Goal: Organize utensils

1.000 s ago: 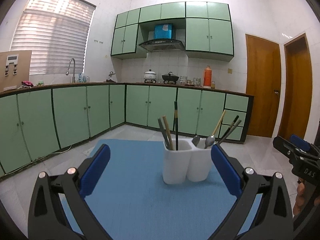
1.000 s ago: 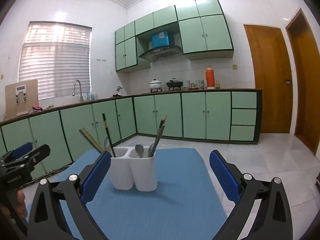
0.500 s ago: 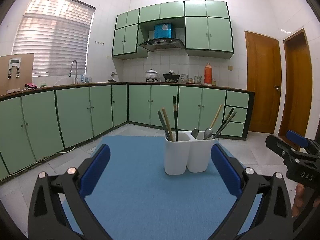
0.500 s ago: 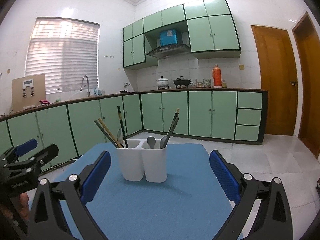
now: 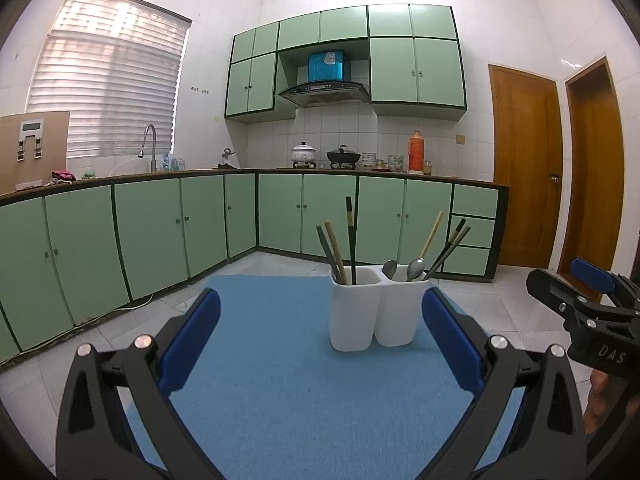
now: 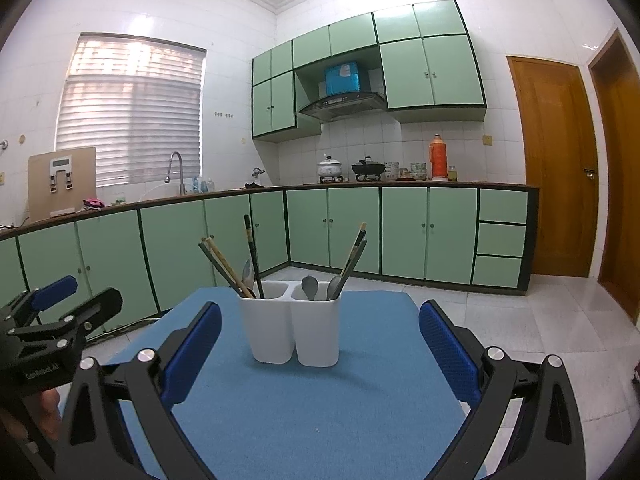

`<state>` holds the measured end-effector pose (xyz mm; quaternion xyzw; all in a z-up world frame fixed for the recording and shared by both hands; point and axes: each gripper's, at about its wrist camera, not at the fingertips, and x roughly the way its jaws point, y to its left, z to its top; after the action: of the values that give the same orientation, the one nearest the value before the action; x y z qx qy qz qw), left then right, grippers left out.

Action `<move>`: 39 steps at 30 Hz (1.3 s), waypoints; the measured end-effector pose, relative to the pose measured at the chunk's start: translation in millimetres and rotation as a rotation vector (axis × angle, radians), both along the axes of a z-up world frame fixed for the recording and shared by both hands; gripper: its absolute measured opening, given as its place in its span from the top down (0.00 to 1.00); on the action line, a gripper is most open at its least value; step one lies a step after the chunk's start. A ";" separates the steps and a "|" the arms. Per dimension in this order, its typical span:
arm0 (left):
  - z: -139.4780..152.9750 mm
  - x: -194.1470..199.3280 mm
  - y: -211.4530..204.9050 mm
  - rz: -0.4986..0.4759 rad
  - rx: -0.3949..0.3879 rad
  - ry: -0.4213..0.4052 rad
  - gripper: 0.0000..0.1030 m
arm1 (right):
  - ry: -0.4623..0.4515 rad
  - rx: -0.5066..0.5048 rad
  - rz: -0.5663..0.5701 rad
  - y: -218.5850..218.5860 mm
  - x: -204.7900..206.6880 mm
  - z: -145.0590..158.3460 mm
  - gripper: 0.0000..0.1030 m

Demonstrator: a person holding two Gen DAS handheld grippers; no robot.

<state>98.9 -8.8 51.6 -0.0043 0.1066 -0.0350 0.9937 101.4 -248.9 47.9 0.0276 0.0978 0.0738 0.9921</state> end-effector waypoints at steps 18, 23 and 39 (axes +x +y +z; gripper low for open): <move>-0.8 0.8 -4.3 -0.003 0.015 0.004 0.05 | 0.002 -0.014 0.005 7.6 -1.7 -4.9 0.06; -0.8 0.9 -3.8 0.000 0.013 0.004 0.05 | 0.002 -0.014 0.006 7.3 -1.8 -4.9 0.06; -0.4 1.9 -4.0 0.001 0.010 0.002 0.05 | -0.002 -0.021 0.011 6.5 -2.8 -0.4 0.06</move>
<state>100.8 -12.8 51.2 0.0009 0.1077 -0.0341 0.9936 98.6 -242.4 47.4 0.0167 0.0976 0.0782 0.9920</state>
